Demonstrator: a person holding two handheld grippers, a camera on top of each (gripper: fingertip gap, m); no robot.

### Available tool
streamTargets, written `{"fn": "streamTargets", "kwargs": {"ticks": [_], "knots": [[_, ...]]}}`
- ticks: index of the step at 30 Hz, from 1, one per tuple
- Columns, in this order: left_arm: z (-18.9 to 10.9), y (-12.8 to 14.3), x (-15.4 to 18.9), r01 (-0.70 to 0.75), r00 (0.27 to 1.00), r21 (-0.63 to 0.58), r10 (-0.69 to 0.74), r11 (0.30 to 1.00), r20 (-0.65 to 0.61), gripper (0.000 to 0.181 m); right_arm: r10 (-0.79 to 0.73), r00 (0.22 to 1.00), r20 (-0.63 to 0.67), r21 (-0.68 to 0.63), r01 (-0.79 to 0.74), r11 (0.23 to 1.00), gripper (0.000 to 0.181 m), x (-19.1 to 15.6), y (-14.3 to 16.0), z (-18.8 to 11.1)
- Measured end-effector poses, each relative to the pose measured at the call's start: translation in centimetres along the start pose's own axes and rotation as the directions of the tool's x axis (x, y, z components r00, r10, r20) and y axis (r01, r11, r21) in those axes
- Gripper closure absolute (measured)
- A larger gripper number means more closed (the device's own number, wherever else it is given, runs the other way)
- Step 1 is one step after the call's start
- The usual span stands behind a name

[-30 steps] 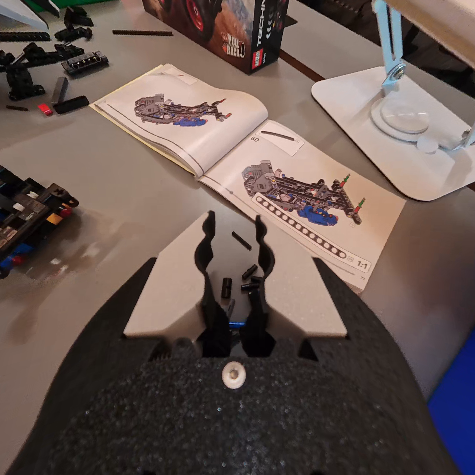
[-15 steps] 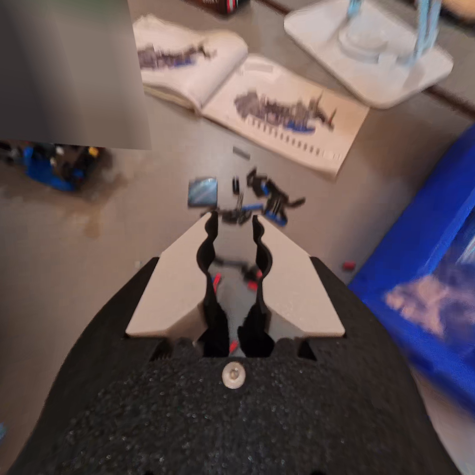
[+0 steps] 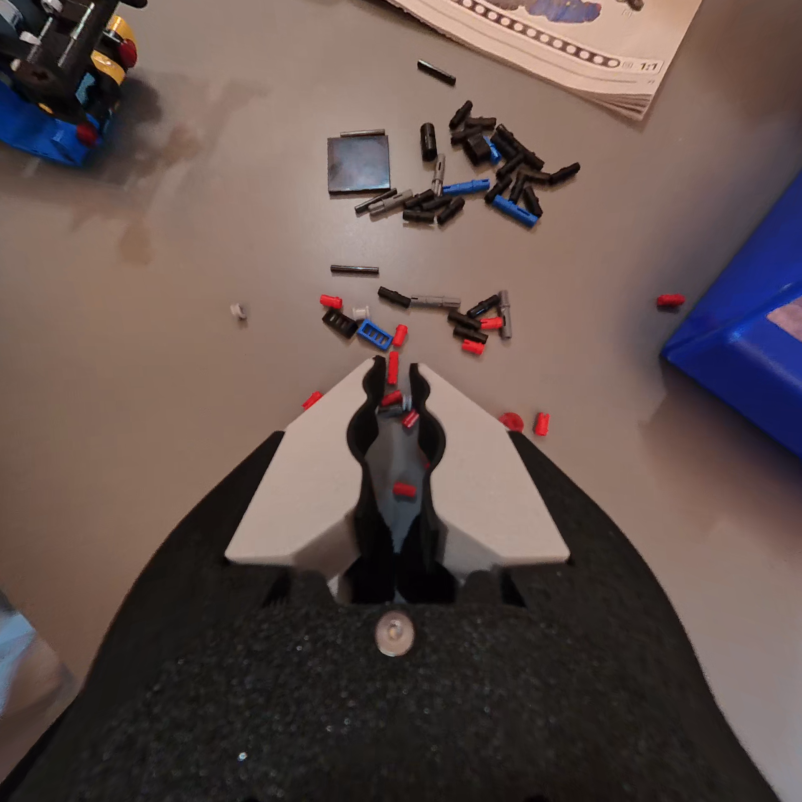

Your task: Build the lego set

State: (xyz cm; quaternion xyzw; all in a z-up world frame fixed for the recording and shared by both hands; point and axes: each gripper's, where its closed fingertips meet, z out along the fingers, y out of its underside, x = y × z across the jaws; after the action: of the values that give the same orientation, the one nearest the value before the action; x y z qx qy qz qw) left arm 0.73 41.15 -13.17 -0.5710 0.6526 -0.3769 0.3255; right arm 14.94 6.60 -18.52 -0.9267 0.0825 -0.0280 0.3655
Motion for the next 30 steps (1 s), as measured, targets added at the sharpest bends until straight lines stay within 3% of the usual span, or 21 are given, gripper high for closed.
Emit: {"fn": "streamTargets", "kwargs": {"ticks": [8, 20, 25, 27, 30], "knots": [[0.3, 0.3, 0.2, 0.004, 1.000, -0.013, -0.004, 1.000, -0.018, 0.161, 0.032, 0.998, 0.045, 0.039, -0.034, 0.999, 0.172, -0.2, -0.7, -0.1], [0.2, 0.3, 0.2, -0.007, 1.000, -0.016, 0.007, 1.000, -0.008, 0.161, -0.028, 0.998, 0.054, -0.026, 0.029, 0.999, 0.177, -0.2, 0.1, 0.6], [0.0, 0.1, 0.2, -0.002, 1.000, -0.006, 0.002, 1.000, -0.010, 0.161, -0.059, 0.998, 0.004, -0.006, 0.059, 0.998, 0.179, -0.1, -0.6, -0.1], [0.0, 0.0, 0.3, -0.007, 1.000, -0.001, 0.007, 1.000, -0.008, 0.161, -0.071, 0.997, 0.019, 0.061, 0.069, 0.996, 0.179, -1.3, -2.2, -1.4], [-0.1, -0.2, 0.4, -0.021, 1.000, 0.003, 0.021, 1.000, 0.000, 0.161, -0.173, 0.977, 0.124, 0.136, 0.156, 0.978, 0.178, -6.9, -4.3, -1.9]]}}
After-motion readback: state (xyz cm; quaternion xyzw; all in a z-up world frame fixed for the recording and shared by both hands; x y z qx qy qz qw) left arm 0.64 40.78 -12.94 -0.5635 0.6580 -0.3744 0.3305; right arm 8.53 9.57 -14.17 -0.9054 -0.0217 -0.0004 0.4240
